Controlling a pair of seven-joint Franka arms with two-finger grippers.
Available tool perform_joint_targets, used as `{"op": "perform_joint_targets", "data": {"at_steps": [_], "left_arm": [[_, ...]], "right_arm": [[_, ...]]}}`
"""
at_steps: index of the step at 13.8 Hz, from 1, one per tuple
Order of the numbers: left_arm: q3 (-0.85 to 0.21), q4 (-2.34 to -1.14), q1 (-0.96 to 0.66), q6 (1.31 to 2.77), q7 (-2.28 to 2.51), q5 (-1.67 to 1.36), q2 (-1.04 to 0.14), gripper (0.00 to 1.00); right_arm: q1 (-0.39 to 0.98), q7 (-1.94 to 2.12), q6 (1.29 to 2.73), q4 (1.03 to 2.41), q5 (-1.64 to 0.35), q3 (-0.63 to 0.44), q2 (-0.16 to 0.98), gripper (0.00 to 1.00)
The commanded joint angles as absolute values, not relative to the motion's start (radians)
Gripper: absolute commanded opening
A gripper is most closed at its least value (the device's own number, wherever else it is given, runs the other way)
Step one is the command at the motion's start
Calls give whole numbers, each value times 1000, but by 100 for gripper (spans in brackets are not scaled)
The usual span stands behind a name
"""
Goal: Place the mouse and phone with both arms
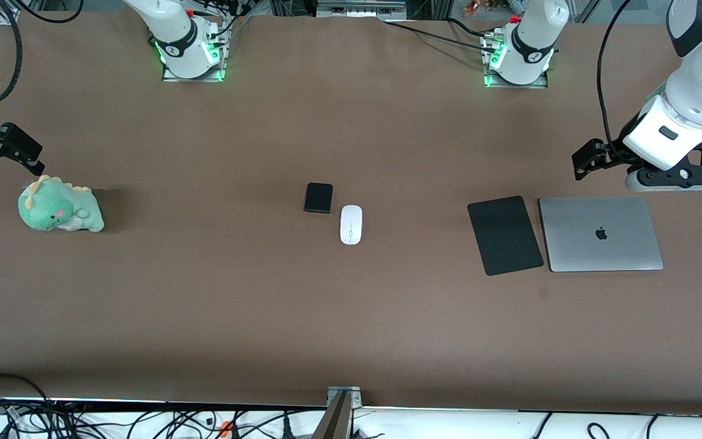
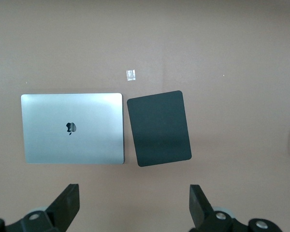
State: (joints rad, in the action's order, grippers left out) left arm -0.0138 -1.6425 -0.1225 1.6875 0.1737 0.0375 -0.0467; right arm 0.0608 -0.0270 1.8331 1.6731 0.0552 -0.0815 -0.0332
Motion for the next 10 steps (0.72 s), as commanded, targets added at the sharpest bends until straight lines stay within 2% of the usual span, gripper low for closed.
{"op": "perform_joint_targets", "data": {"at_steps": [1,10], "left_arm": [[-9,-1626,-127,1678,164,46,-49,100],[-11,-1624,-133,1671,163,54,-49,100]], "right_arm": [[48,-8,1813,1655,40,-74,-32,100],[51,-8,1813,1666,40,-72,-28,100]]}}
